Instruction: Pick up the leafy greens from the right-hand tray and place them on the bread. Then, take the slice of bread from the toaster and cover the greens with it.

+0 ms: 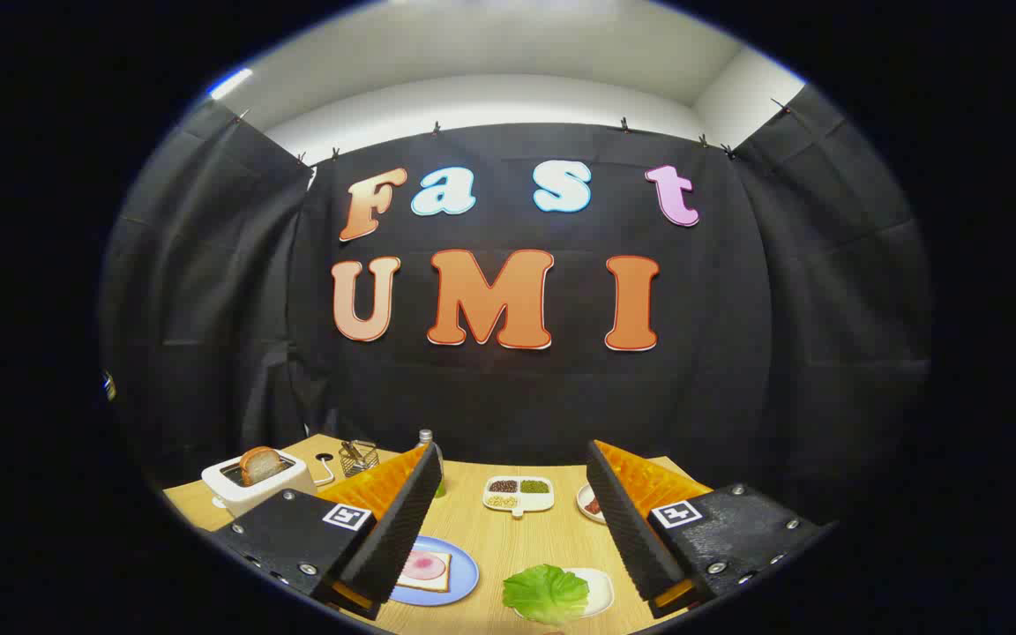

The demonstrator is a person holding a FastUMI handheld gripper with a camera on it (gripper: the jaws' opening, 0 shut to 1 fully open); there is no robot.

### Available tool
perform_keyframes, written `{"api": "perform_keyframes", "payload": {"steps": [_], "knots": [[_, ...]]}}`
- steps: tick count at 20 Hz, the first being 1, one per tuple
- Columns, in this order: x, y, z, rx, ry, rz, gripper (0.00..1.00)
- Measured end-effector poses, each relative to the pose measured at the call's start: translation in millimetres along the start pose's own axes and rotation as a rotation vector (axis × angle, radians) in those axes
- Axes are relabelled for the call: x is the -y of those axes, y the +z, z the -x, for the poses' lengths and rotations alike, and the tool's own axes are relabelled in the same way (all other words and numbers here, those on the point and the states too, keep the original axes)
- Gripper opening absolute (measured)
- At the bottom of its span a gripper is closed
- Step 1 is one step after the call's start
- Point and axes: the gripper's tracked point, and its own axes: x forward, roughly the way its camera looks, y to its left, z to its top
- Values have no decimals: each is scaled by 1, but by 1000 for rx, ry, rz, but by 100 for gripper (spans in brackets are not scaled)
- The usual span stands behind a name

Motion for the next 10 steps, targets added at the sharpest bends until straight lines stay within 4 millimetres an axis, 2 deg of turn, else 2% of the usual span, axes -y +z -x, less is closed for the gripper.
{"api": "perform_keyframes", "payload": {"steps": [2, 7, 10], "knots": [[14, -6, -4, -19, 7, 2, 99], [39, -6, -9, -57, -35, -17, 99], [39, -9, -9, -76, -73, -45, 99]]}}
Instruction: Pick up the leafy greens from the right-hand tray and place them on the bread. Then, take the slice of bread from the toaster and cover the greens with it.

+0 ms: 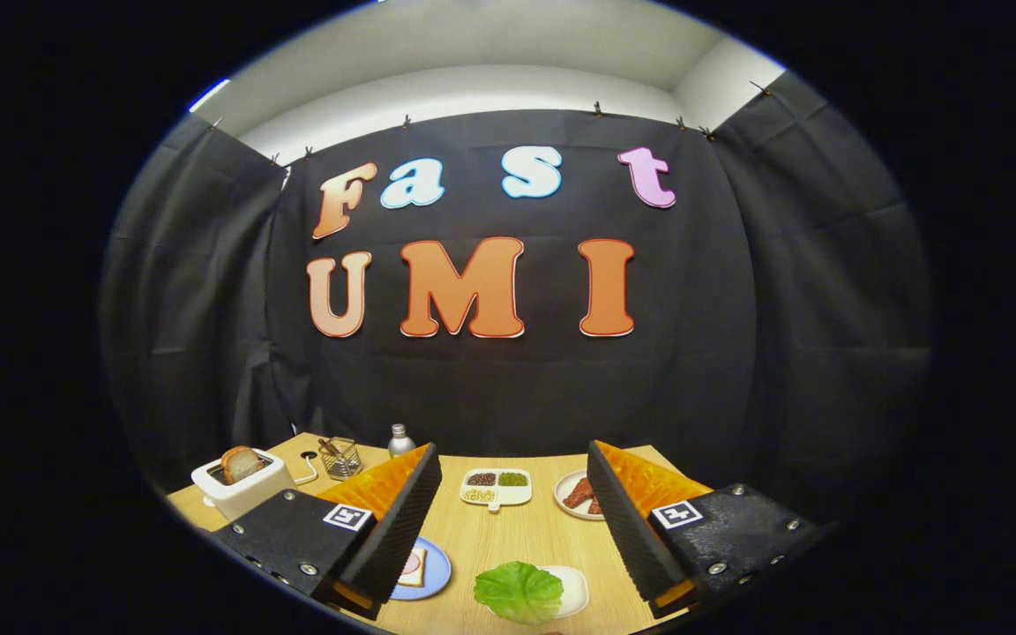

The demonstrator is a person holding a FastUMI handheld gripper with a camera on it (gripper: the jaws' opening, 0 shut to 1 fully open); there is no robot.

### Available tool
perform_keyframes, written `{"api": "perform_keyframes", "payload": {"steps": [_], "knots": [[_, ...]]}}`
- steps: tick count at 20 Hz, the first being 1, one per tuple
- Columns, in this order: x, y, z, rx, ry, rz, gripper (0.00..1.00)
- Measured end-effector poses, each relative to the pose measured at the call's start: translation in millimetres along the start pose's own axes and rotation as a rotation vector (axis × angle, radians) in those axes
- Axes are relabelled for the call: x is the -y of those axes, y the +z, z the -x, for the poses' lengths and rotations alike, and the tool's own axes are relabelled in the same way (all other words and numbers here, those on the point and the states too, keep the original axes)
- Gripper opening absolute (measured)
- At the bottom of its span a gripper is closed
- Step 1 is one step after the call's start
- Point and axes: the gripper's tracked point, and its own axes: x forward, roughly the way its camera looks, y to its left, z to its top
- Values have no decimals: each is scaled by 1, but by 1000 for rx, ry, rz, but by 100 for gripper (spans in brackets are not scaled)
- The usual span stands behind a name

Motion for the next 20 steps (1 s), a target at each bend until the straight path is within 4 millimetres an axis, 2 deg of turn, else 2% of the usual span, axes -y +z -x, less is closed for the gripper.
{"api": "perform_keyframes", "payload": {"steps": [4, 12, 20], "knots": [[-2, 1, -2, -3, -39, 10, 99], [-7, -18, -7, -28, -53, 13, 100], [4, -63, -13, -94, -46, 6, 99]]}}
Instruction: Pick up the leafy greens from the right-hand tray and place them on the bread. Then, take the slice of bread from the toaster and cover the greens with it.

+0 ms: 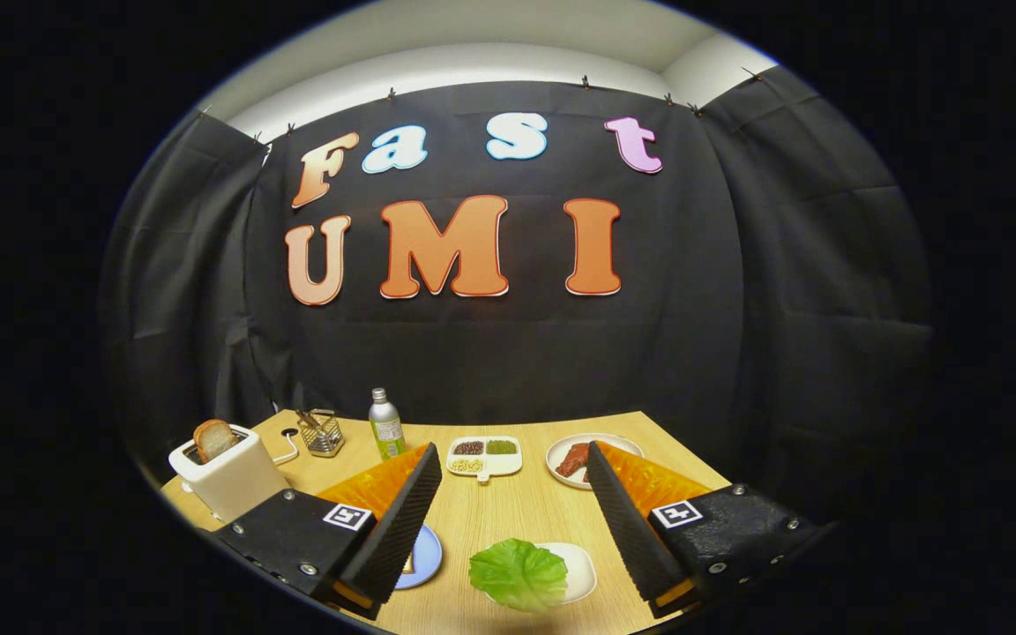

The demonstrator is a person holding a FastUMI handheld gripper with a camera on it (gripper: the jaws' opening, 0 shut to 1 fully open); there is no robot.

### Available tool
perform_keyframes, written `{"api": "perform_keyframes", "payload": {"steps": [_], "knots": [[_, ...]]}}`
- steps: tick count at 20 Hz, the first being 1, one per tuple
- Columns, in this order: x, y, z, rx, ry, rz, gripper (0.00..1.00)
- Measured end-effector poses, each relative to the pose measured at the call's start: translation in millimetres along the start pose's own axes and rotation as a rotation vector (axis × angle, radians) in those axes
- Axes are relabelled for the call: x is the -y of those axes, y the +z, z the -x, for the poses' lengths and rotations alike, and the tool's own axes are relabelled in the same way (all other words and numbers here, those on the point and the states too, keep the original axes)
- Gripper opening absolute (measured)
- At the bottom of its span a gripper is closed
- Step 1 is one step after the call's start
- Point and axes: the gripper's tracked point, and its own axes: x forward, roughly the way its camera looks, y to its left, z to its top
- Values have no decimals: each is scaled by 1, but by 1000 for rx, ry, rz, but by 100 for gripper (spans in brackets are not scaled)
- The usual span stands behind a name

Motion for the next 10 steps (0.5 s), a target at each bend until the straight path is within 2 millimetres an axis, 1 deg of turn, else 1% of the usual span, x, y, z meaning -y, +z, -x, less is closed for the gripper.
{"api": "perform_keyframes", "payload": {"steps": [4, 5, 7, 10], "knots": [[4, -22, -9, -22, 5, 3, 99], [3, -31, -11, -35, 8, 3, 99], [3, -56, -16, -86, 13, 9, 99], [-1, -85, -21, -134, 39, 23, 100]]}}
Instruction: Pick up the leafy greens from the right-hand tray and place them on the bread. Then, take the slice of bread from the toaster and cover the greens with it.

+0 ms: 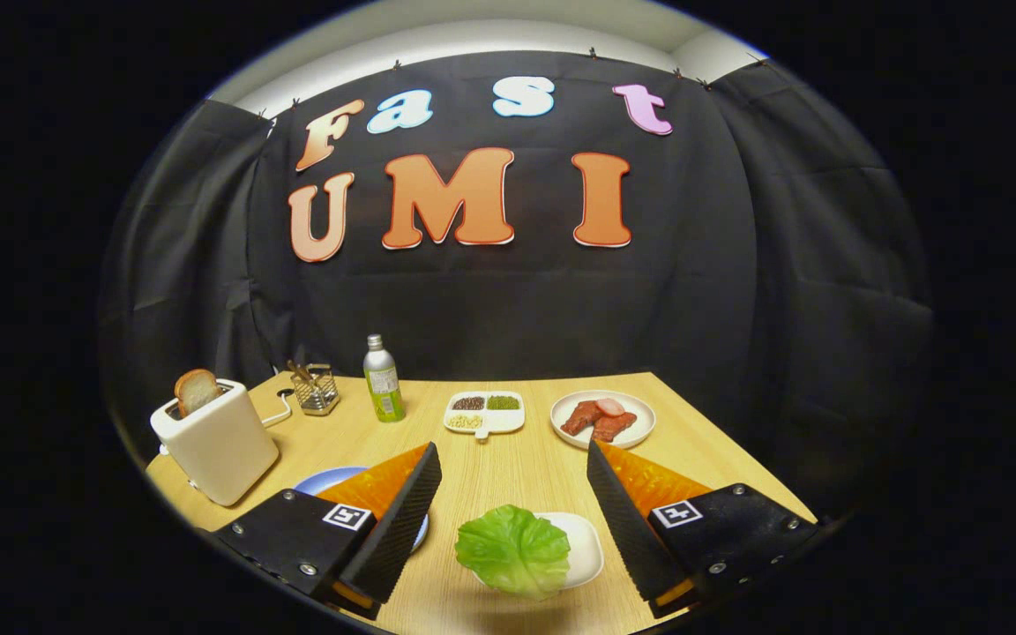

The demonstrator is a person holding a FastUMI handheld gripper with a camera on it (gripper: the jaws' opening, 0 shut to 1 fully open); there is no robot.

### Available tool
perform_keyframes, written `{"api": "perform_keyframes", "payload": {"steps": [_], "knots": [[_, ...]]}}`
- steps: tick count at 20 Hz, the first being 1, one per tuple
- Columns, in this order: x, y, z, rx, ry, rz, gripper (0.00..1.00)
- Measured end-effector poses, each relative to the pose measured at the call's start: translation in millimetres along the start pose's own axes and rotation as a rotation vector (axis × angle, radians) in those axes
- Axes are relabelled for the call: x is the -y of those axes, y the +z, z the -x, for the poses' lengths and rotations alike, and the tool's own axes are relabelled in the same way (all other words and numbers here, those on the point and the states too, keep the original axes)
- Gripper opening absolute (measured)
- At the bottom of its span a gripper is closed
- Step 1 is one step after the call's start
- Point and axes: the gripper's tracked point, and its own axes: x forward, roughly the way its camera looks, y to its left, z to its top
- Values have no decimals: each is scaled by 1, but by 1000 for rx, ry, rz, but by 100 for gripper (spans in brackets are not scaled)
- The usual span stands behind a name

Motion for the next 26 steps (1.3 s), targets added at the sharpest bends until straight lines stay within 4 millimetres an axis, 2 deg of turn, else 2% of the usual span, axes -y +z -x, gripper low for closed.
{"api": "perform_keyframes", "payload": {"steps": [6, 11, 22, 26], "knots": [[3, -58, -19, -127, 8, 52, 100], [7, -97, -32, -229, 15, 78, 100], [6, -162, -49, -397, 58, 130, 100], [5, -168, -49, -421, 65, 90, 99]]}}
